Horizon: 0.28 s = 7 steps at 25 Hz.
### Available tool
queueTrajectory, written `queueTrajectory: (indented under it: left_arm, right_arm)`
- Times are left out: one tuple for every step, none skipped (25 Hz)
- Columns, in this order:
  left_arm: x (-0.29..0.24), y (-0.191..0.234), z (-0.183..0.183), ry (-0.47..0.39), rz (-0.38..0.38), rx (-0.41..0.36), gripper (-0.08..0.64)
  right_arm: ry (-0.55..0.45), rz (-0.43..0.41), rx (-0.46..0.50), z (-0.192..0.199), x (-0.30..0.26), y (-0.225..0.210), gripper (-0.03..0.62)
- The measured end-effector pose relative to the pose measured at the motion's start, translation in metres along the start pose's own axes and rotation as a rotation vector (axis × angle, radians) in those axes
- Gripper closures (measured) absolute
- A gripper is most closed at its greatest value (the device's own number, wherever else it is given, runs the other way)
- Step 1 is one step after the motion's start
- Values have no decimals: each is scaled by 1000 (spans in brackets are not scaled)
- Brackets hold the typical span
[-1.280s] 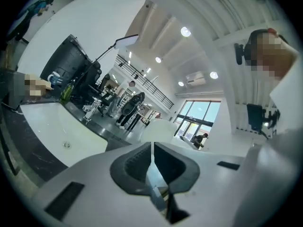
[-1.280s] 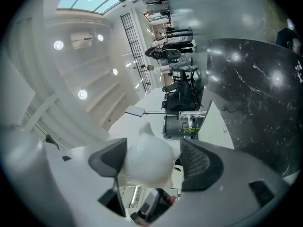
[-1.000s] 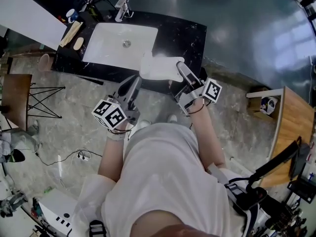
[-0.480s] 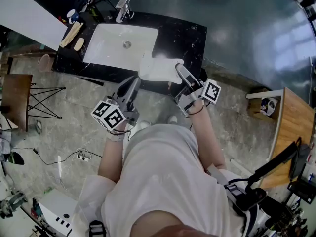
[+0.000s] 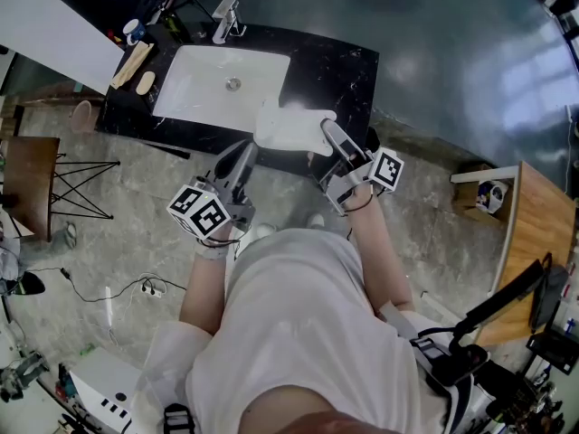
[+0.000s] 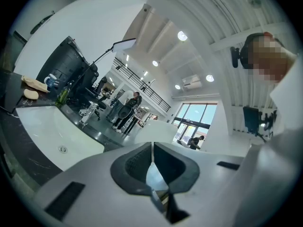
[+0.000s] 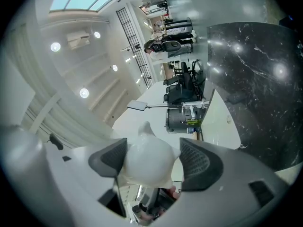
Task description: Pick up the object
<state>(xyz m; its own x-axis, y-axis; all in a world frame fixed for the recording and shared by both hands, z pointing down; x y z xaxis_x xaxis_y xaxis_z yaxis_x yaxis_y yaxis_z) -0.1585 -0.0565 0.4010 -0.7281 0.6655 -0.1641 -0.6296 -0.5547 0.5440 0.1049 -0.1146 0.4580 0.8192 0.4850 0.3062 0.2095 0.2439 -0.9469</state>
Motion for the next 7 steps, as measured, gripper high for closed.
queueTrajectory:
  left_arm:
    - [0,1,1,-4,3,0,554]
    - [0,1,1,-3,2,0,554]
    - [0,-1,0,6,-4,0,554]
    - [0,-4,-2,19,-14,-1,554]
    - [1,-6,-4,32,-24,-1,554]
    - [1,-9,-6,44,-33,0,554]
    - [1,-11,-8,55,-41,0,554]
  right_arm:
    - [0,0,-2,0,0,0,227]
    - [0,0,-3,0,1,-1,227]
    - [0,1,-3,0,1,-1,227]
    - [1,1,-2,0,1,-1,227]
    - [2,2,-1,1,1,-1,227]
    - [3,2,1,1,1,-1,227]
    - [4,1,2,1,1,0,227]
Point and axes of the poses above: the fingertips, and each gripper's own axes: x backward along the fingers, y to its left, z out of its underside, the point moved 10 cm from there along x, backward along the fingers, and after that the axes turned 11 degrees about y, right-handed, at the moved point
